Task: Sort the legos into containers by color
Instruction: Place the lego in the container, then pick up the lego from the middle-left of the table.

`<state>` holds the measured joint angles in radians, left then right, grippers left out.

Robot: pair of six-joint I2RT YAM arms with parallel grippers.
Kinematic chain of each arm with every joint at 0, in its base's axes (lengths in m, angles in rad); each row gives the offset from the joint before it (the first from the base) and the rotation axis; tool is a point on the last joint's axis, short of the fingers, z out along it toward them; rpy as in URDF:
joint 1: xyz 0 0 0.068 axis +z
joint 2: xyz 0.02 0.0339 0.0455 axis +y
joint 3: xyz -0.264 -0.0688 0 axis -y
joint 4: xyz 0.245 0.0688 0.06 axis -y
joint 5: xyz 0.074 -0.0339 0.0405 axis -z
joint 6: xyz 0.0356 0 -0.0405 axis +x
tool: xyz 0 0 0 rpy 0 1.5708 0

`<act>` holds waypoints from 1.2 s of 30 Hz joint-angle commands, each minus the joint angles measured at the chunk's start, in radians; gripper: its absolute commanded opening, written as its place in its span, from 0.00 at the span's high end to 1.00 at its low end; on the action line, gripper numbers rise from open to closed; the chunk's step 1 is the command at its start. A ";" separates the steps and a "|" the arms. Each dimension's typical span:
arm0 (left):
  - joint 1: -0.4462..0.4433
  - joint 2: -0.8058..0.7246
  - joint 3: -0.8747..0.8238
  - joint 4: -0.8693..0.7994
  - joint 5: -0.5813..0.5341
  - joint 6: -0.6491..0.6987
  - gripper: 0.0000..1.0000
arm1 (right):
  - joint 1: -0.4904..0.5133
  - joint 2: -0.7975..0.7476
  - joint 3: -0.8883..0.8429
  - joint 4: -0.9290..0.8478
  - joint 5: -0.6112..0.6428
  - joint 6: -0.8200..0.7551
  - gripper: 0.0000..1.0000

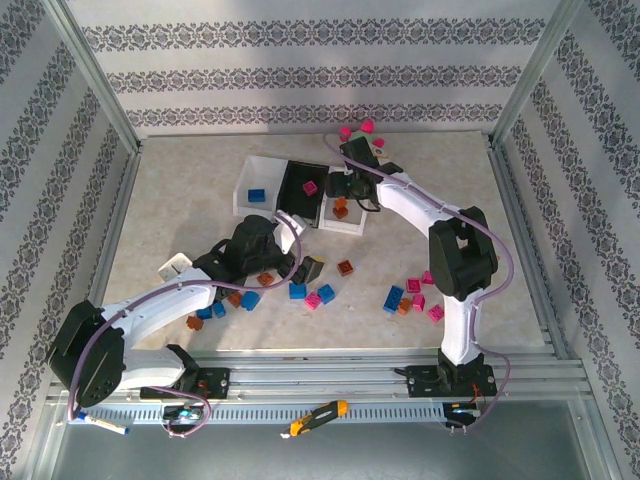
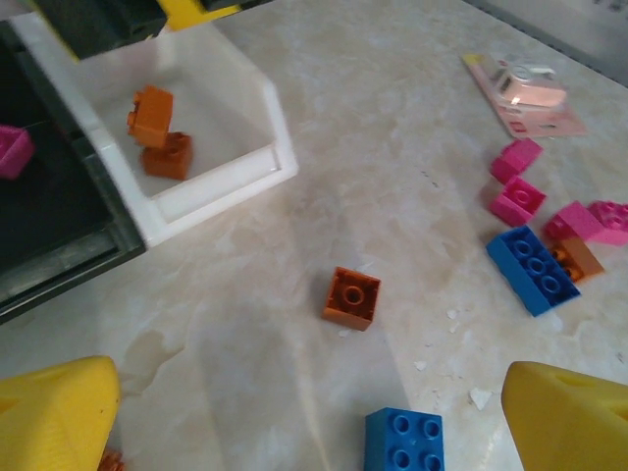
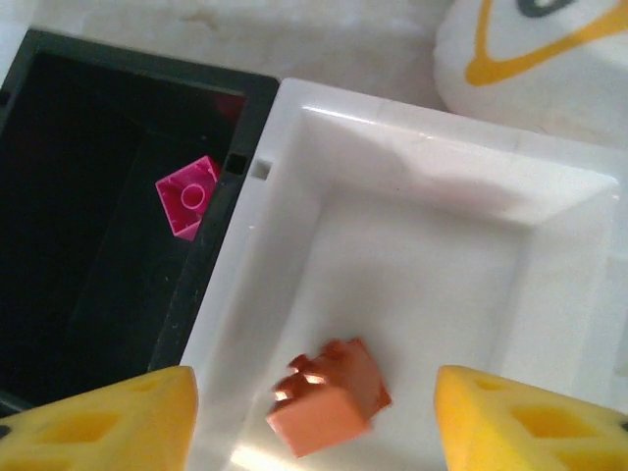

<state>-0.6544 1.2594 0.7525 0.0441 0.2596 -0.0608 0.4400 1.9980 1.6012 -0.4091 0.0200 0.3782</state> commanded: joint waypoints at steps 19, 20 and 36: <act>0.218 -0.067 0.064 -0.704 -0.421 -0.628 0.05 | 0.133 -0.564 -0.451 0.202 -0.330 -0.259 0.05; 0.236 -0.074 0.052 -0.720 -0.413 -0.633 0.05 | 0.143 -0.561 -0.447 0.199 -0.335 -0.259 0.05; 0.448 0.033 -0.040 -0.719 -0.360 -0.584 0.23 | 0.184 -0.472 -0.351 0.178 -0.361 -0.290 0.03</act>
<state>-0.2420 1.2667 0.7258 -0.6853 -0.1009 -0.6605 0.6182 1.5185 1.2160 -0.2283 -0.3241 0.1146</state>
